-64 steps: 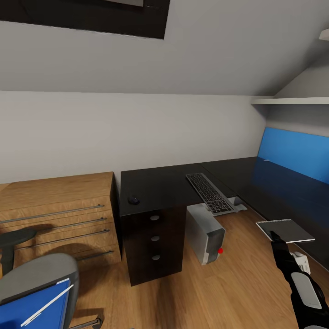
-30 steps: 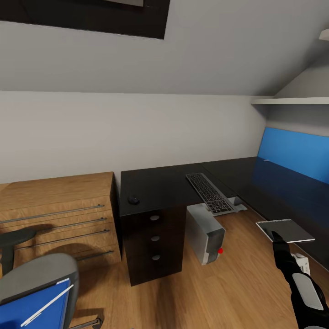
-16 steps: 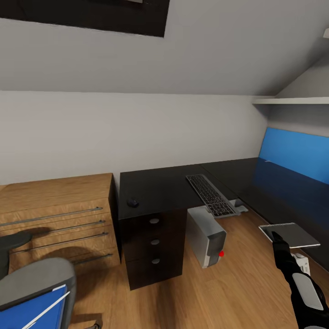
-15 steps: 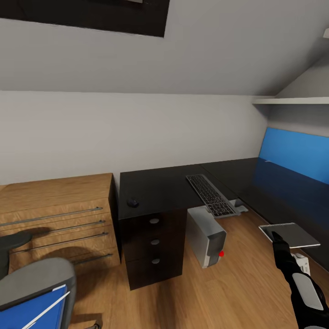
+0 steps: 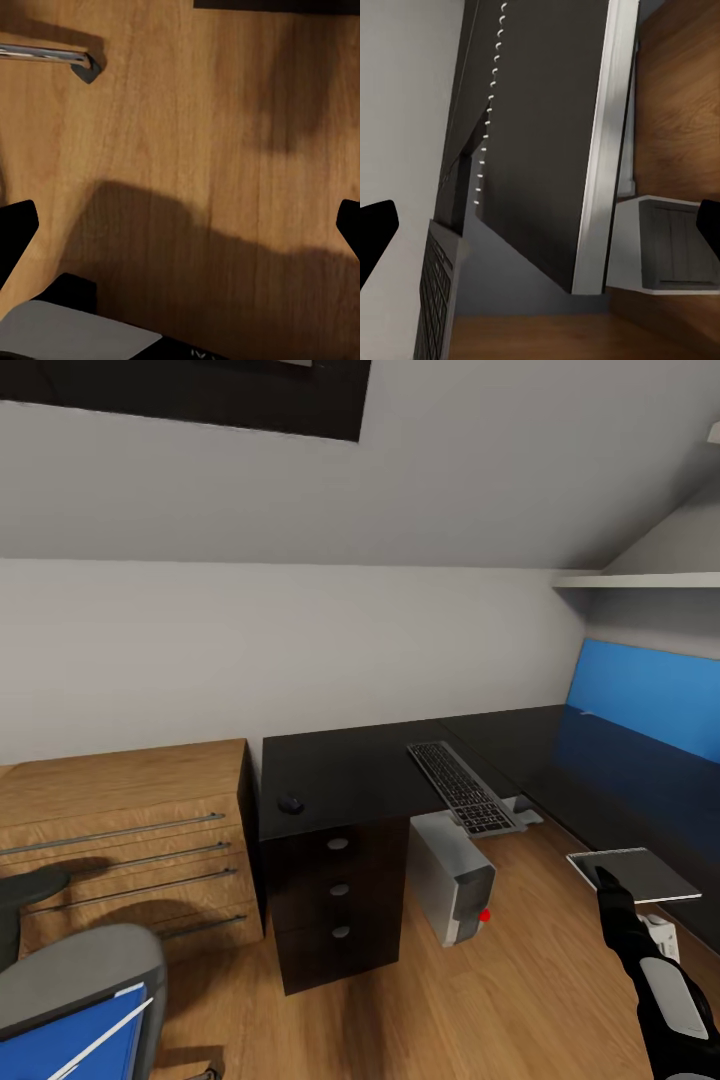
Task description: In the bedroom, organize the workspace by keeping the computer under the desk, ensuring the monitor is on the desk, placing the keyboard on the desk next to the monitor, placing the mouse on the desk next to the keyboard, moving the folder from the swivel chair onto the desk next to the mouse, stacking the notebook on top of the folder with the pen on top of the notebook, and positioning the swivel chair next to the desk.
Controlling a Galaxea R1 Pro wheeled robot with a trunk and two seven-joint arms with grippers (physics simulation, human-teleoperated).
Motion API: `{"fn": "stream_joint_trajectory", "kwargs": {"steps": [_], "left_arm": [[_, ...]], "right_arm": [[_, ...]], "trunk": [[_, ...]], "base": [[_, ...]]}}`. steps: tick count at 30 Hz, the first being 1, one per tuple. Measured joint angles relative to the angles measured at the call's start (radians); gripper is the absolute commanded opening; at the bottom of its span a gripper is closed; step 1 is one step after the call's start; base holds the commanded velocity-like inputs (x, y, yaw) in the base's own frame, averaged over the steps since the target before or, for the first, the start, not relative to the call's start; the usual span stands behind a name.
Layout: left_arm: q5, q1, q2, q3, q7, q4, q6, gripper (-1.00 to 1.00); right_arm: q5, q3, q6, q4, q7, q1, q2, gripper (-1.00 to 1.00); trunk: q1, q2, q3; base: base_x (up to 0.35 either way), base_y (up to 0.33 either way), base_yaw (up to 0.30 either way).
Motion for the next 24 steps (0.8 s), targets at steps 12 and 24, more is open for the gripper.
{"fn": "stream_joint_trajectory", "kwargs": {"steps": [12, 24], "left_arm": [[-0.001, 0.000, -0.003, -0.002, 0.000, 0.038, -0.038, 1.00], [-0.001, 0.000, -0.003, -0.002, 0.000, 0.041, -0.043, 1.00]], "right_arm": [[0.000, -0.003, -0.012, 0.000, 0.000, 0.000, 0.000, 1.00], [0.001, -0.007, -0.034, 0.000, 0.000, 0.000, -0.001, 1.00]], "trunk": [[0.000, 0.000, 0.000], [0.000, 0.000, 0.000]], "base": [[0.000, 0.000, 0.000], [0.000, 0.000, 0.000]]}}
